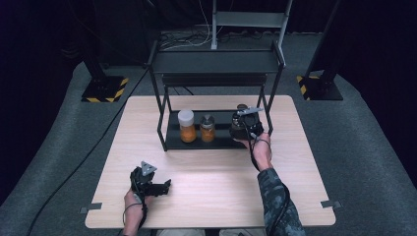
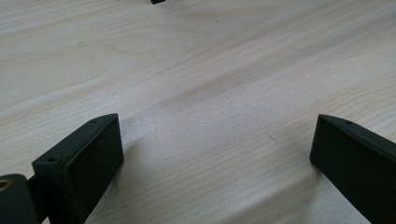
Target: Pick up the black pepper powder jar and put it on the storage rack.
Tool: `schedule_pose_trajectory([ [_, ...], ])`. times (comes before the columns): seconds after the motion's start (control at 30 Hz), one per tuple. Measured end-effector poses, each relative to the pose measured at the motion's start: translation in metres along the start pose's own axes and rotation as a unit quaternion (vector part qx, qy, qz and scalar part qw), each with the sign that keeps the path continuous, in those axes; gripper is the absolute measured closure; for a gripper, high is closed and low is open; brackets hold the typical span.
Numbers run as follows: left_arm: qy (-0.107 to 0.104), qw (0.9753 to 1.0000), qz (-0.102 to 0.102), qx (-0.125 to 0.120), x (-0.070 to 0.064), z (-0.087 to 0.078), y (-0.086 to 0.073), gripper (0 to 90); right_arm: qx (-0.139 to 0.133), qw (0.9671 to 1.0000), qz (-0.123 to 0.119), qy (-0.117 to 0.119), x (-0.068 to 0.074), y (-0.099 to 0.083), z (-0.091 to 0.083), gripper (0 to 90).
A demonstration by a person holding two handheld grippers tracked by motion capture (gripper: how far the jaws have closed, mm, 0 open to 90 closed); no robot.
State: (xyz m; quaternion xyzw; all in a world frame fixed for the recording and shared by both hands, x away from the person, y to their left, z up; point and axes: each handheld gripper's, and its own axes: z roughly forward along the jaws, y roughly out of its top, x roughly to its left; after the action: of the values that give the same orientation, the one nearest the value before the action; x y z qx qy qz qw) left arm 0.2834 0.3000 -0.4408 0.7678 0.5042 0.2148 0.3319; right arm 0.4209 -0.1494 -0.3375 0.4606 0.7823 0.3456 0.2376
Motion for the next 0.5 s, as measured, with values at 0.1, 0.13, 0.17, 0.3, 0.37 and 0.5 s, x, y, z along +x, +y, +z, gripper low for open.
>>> schedule_pose_trajectory([
  [0.1, 0.000, 1.0000, 0.000, 0.000, 0.0000, 0.0000, 0.0000, 2.4, -0.001, 1.0000, -0.001, 0.000, 0.0007, 0.0003, 0.0016, 30.9],
  [0.13, 0.000, 1.0000, 0.000, 0.000, 0.0000, 0.0000, 0.0000, 2.4, 0.000, 1.0000, -0.001, 0.001, 0.0012, 0.0006, 0.0020, 30.9],
  [0.17, 0.000, 1.0000, 0.000, 0.000, 0.0000, 0.0000, 0.0000, 2.4, 0.001, 1.0000, -0.003, 0.002, 0.0013, 0.0010, 0.0026, 30.9],
  [0.3, 0.000, 1.0000, 0.000, 0.000, 0.0001, 0.0000, 0.0000, 2.4, 0.002, 1.0000, -0.005, 0.003, 0.0019, 0.0018, 0.0045, 30.9],
  [0.37, 0.000, 1.0000, 0.000, 0.000, 0.0001, 0.0000, 0.0000, 2.3, 0.003, 1.0000, -0.004, 0.002, 0.0018, 0.0026, 0.0054, 30.9],
  [0.5, 0.000, 1.0000, 0.000, 0.000, 0.0000, 0.0000, 0.0000, 2.4, 0.003, 1.0000, -0.004, 0.002, 0.0021, 0.0033, 0.0064, 30.9],
])
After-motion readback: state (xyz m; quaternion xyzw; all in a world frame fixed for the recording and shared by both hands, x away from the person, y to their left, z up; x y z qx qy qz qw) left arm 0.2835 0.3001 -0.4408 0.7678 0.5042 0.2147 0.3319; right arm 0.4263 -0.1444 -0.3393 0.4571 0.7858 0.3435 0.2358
